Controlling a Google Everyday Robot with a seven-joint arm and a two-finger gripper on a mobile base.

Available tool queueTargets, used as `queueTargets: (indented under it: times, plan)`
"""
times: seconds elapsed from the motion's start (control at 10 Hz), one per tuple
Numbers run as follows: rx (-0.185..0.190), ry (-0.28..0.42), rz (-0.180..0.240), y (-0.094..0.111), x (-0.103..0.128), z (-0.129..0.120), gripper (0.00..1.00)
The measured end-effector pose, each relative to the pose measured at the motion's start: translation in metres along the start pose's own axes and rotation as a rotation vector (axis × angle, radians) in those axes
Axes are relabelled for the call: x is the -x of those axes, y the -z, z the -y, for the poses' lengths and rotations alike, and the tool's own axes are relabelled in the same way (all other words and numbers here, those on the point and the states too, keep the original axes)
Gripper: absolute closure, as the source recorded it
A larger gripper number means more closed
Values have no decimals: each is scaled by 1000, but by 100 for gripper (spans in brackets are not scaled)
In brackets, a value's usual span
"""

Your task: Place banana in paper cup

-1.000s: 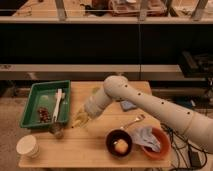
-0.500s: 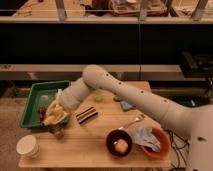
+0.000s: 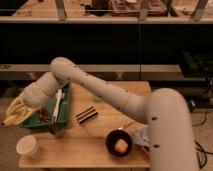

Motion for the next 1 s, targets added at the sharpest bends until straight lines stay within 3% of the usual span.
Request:
queueTargets:
  times: [0.1, 0.3, 0.7, 1.0]
  plan:
    - [40, 4, 83, -29, 13, 9, 87]
    - [100, -9, 181, -63, 29, 11, 87]
    - [98, -37, 196, -65, 29, 7, 87]
    - [66, -153, 227, -66, 11, -28, 87]
